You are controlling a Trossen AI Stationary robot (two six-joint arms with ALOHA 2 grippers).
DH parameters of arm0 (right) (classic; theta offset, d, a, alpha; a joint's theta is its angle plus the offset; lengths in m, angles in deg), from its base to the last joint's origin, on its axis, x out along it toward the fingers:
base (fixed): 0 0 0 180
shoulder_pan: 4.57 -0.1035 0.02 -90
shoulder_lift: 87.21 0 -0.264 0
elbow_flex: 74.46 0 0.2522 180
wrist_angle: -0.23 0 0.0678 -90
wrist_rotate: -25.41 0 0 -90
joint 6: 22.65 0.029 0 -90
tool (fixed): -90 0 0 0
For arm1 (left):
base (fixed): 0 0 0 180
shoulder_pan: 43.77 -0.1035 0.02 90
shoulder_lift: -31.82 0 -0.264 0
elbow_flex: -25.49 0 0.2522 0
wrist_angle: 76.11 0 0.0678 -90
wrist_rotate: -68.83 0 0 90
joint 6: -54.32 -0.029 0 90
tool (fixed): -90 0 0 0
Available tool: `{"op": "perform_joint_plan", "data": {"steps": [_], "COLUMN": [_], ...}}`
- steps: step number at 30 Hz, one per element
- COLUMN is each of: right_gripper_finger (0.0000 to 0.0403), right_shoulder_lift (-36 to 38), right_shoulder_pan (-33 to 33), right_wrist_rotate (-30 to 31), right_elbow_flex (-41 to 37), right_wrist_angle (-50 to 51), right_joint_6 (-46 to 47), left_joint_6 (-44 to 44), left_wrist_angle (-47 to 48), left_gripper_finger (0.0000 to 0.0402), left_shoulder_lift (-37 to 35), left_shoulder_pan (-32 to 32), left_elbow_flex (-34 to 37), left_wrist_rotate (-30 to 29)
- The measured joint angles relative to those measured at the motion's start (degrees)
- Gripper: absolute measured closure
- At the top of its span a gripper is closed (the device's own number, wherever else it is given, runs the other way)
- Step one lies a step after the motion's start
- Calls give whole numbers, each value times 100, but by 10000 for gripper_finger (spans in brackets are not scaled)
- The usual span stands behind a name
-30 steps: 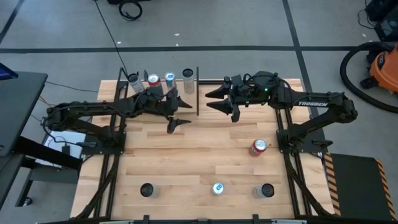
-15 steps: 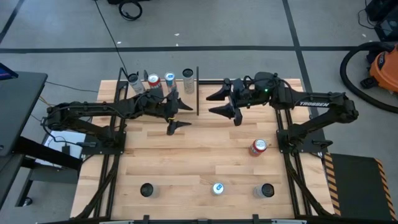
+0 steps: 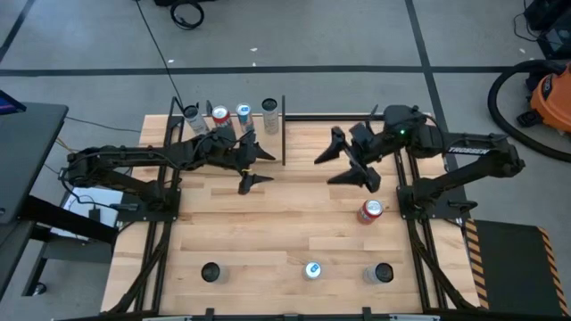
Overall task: Place canned beverage on shelf
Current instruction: Put the white blue soda can aligned with the other white blue soda can on the shelf
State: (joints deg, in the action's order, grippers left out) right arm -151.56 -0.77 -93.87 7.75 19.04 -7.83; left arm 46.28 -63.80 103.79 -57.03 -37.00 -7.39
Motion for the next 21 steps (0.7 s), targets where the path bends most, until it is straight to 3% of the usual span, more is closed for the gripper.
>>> {"op": "perform_joint_plan", "data": {"steps": [7,9,13,17,21], "right_gripper_finger": [94,94,94,94,94], "right_shoulder_lift": [27,88,230,286,297], "right_shoulder_pan": [-1012,-1368,-2176,-2953,-3591], "right_wrist_rotate": [138,420,2004,3826,4665], "right_elbow_flex": [0,0,-2,-11,-10], "right_wrist_angle": [434,742,1700,2633,3031], "right_joint_6": [-205,-437,-787,-285,679], "left_joint_6": [-12,-13,-14,-16,-17], "left_wrist_angle": [0,2,-11,-30,-33], "left_gripper_finger": [86,86,86,86,86], "left_shoulder_lift": [0,0,0,0,0], "left_shoulder_pan": [0,0,0,0,0], "left_elbow_flex": [0,0,0,0,0], "left_wrist_rotate": [0,0,0,-1,0]}}
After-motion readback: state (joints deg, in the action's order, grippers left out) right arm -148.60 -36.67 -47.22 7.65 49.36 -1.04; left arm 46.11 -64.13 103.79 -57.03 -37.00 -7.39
